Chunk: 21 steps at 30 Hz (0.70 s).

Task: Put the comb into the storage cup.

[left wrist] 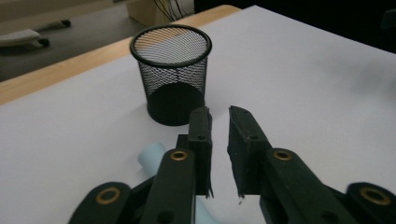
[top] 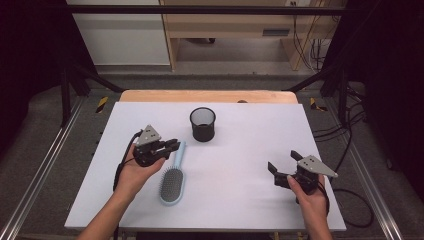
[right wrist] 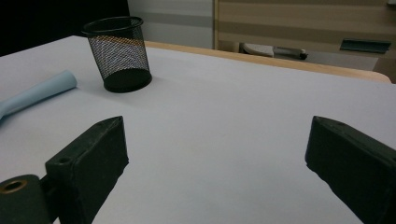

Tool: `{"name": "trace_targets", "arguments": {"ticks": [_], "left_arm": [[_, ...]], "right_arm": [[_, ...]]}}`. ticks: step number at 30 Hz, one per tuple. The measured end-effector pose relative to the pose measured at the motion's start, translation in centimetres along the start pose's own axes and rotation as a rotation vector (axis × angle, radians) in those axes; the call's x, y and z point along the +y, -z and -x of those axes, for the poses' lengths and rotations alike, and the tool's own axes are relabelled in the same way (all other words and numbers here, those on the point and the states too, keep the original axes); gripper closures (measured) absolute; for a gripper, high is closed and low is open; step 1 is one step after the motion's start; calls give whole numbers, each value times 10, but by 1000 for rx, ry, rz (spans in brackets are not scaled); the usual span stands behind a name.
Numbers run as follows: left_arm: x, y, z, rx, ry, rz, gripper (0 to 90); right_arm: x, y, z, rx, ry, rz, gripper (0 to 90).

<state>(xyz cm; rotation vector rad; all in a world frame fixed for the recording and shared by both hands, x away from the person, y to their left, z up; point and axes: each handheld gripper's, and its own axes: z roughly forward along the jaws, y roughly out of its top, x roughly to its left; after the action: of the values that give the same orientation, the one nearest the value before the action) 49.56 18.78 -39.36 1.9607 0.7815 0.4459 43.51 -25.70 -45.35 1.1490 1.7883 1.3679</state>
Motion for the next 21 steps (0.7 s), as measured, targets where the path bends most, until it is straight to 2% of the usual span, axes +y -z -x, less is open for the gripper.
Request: {"name": "trace_targets", "arguments": {"ticks": [5,8,11,17,21], "left_arm": [[3,-17,-1,-37,-12,-46,876],[3,-25,-1,-44,-22,-68,890],[2,-34,-4,-49,-30,-90,895],[-3,-48,-13,-52,-21,-124,896],[-8,-59,-18,-62,-23,-165,898]], "right_arm": [[0,0,0,7,6,-2,58],[0,-1,1,8,4,-2,58],[0,-1,0,10,2,-4,59],[0,-2,-1,17,10,-6,58],[0,-3,-1,19,14,-8,59]]}}
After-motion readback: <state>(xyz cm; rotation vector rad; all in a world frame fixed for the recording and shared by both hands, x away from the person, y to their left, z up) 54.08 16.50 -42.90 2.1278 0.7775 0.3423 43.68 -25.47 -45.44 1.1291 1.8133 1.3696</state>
